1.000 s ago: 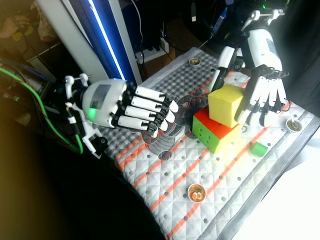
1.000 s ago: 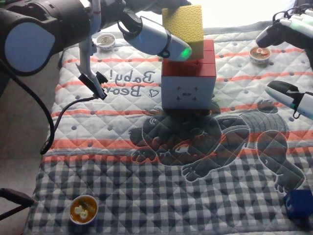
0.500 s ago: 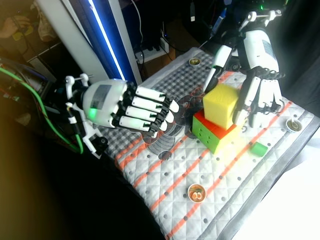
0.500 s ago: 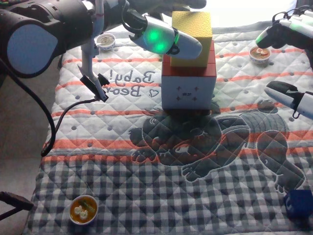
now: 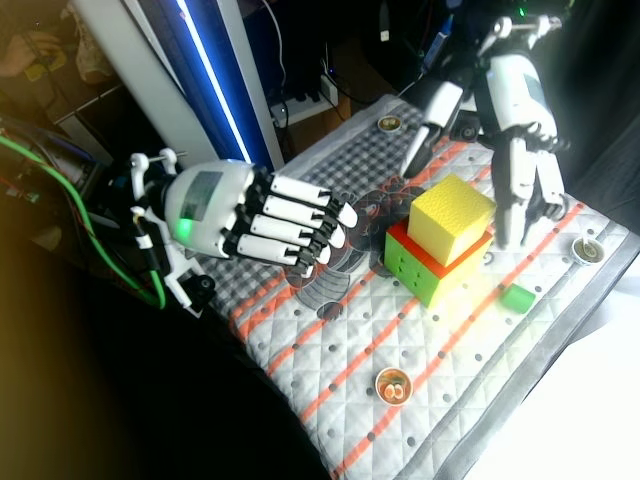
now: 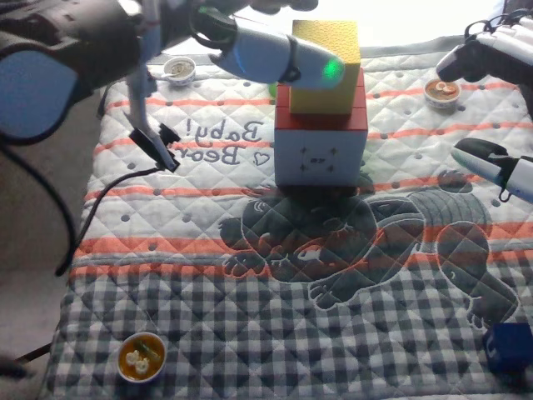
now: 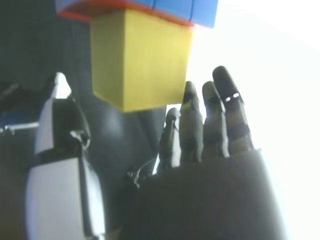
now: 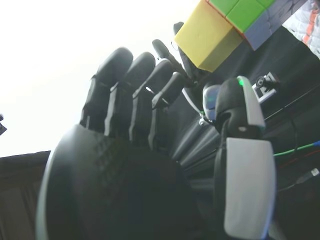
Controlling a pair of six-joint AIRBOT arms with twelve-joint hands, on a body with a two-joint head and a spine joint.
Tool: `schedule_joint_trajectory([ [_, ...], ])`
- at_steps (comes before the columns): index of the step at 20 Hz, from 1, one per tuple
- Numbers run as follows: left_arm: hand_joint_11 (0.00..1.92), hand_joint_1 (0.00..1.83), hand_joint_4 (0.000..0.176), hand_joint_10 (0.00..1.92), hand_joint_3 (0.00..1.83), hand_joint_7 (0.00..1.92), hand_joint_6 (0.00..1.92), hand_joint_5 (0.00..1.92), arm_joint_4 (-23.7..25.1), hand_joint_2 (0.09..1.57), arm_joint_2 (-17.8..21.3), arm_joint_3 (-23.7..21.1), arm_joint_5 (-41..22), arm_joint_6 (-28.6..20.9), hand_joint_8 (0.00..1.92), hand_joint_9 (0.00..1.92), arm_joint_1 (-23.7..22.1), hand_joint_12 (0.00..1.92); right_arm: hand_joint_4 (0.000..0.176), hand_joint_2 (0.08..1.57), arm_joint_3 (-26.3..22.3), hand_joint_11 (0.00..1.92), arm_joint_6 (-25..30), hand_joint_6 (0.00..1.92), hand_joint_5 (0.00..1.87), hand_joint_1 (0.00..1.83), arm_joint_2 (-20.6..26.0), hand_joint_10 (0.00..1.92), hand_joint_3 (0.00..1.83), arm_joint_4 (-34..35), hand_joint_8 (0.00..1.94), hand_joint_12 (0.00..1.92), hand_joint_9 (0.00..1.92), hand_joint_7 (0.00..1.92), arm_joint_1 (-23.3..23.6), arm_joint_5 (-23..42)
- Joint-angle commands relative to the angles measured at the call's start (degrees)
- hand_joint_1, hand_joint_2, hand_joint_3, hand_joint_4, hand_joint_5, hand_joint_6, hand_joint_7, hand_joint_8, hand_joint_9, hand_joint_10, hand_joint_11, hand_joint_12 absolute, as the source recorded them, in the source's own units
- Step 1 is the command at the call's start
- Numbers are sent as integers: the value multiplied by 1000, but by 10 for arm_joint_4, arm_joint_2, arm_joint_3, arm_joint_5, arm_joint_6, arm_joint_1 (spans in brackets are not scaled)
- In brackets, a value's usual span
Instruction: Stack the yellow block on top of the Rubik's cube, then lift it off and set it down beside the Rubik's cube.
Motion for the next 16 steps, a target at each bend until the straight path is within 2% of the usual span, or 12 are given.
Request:
schedule_joint_trajectory([
  [1,0,605,160,701,0,337,0,12,2,950,9,-9,102,-3,16,63,-1,1313,0,1074,5,130,4,931,319,1005,0,1482,66,-11,1163,1870,208,306,8,67],
  [2,0,572,162,751,0,343,2,6,2,948,19,-23,121,-3,18,88,5,1514,0,1077,7,154,4,964,282,961,0,1502,69,-12,1198,1854,202,279,14,64],
  [3,0,572,162,751,0,343,2,6,2,948,35,-41,147,-3,18,88,13,1514,0,1077,9,154,4,964,282,961,0,1502,69,-13,1198,1854,202,279,19,60],
  [4,12,449,174,1042,7,336,0,0,2,975,47,-57,171,-3,20,44,20,1732,0,1044,12,73,4,893,182,780,0,1256,64,-16,1017,1731,114,203,28,54],
  [5,2,482,176,989,16,362,2,7,-2,1022,60,-73,199,-3,34,8,30,1697,0,1023,16,14,4,770,157,705,0,1069,58,-21,843,1630,75,189,39,43],
  [6,2,482,176,989,16,362,2,7,-6,1022,69,-83,219,-3,34,8,38,1697,0,1023,19,14,4,770,157,705,0,1069,58,-27,843,1630,75,189,49,33],
  [7,0,436,176,857,16,343,9,27,-11,1037,80,-96,246,-3,26,1,51,1694,0,967,25,2,4,593,144,617,0,865,32,-36,627,1436,49,183,65,17],
  [9,0,366,176,887,0,379,33,107,-21,1014,97,-117,289,-3,43,0,71,1677,0,871,31,0,4,369,179,535,0,608,0,-49,294,1170,51,225,87,-2],
  [10,0,408,138,890,16,385,36,141,-27,1076,105,-126,311,-3,43,15,81,1641,0,835,34,0,4,256,216,486,-1,473,0,-55,152,1031,79,241,99,-11],
  [13,0,820,114,563,7,344,9,166,-50,1213,132,-156,376,-3,7,82,117,1301,0,821,50,0,4,98,296,415,-12,296,0,-66,14,1050,152,310,134,-46],
  [14,0,878,71,562,0,375,21,210,-66,1212,146,-169,407,-3,18,129,141,1363,0,833,63,0,4,62,256,458,-23,281,0,-71,2,1023,123,274,161,-73],
  [16,0,916,56,730,0,388,25,273,-78,1197,153,-176,421,-3,19,77,155,1499,0,891,75,0,4,61,283,393,-32,303,0,-77,15,1110,180,308,181,-95],
])
